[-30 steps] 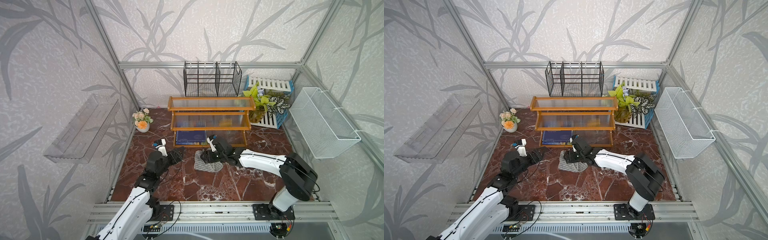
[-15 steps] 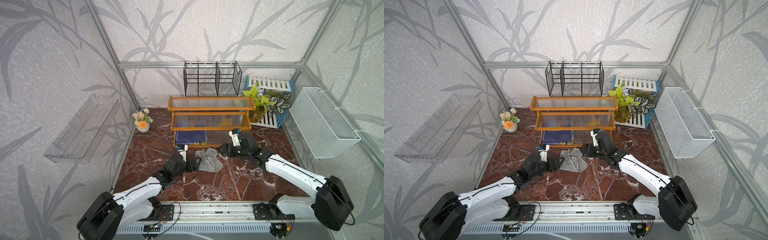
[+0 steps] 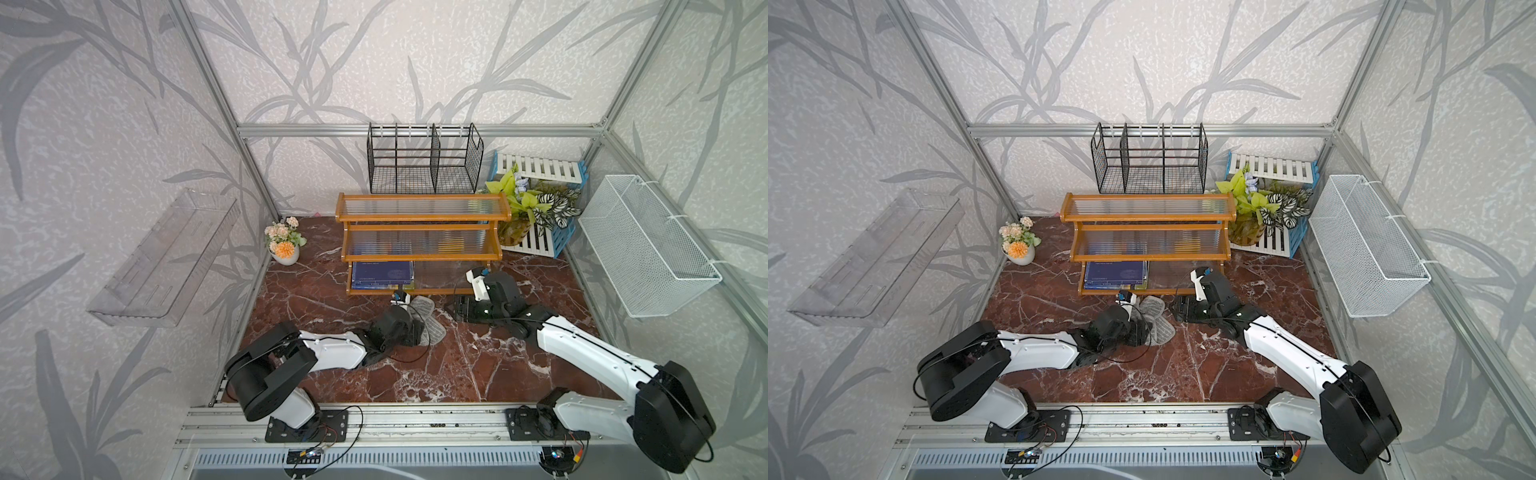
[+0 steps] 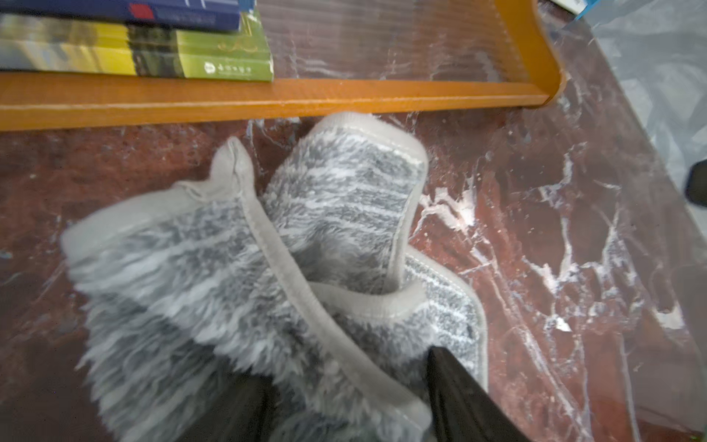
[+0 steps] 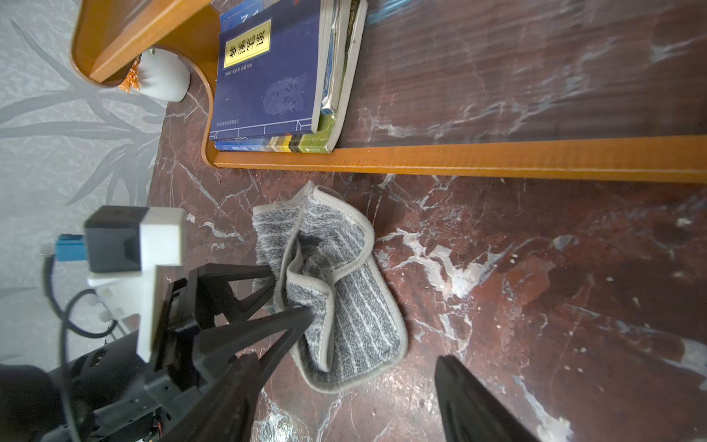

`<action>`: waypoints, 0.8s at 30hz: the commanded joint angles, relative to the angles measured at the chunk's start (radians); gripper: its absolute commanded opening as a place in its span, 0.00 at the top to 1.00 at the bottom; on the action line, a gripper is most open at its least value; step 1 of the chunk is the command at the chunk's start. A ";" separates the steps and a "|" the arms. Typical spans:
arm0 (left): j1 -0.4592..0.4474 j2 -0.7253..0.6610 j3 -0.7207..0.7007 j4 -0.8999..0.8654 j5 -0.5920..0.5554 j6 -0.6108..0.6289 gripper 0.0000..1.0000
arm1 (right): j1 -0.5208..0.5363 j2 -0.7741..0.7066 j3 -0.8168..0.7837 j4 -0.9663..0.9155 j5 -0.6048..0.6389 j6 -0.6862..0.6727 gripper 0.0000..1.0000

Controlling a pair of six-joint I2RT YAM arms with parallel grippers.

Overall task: Wipe the bookshelf clean with a cloth
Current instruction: Pick up the cleaning item at the center of the board, then wipe the dust from the shelf.

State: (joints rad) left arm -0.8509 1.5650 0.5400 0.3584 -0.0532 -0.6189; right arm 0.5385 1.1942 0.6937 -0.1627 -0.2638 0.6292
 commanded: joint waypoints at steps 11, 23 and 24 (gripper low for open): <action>0.068 -0.049 -0.045 -0.119 -0.034 -0.004 1.00 | -0.037 -0.046 -0.023 -0.008 -0.008 0.017 0.28; 0.527 -0.544 -0.205 -0.287 -0.014 -0.069 1.00 | -0.063 -0.040 -0.023 0.001 -0.016 0.021 0.28; 0.590 -0.547 -0.210 -0.285 0.015 -0.073 1.00 | -0.066 -0.040 -0.023 0.001 -0.019 0.021 0.29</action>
State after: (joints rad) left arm -0.3622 1.0344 0.3504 0.1375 -0.0719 -0.6735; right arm 0.4820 1.1679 0.6800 -0.1627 -0.2718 0.6437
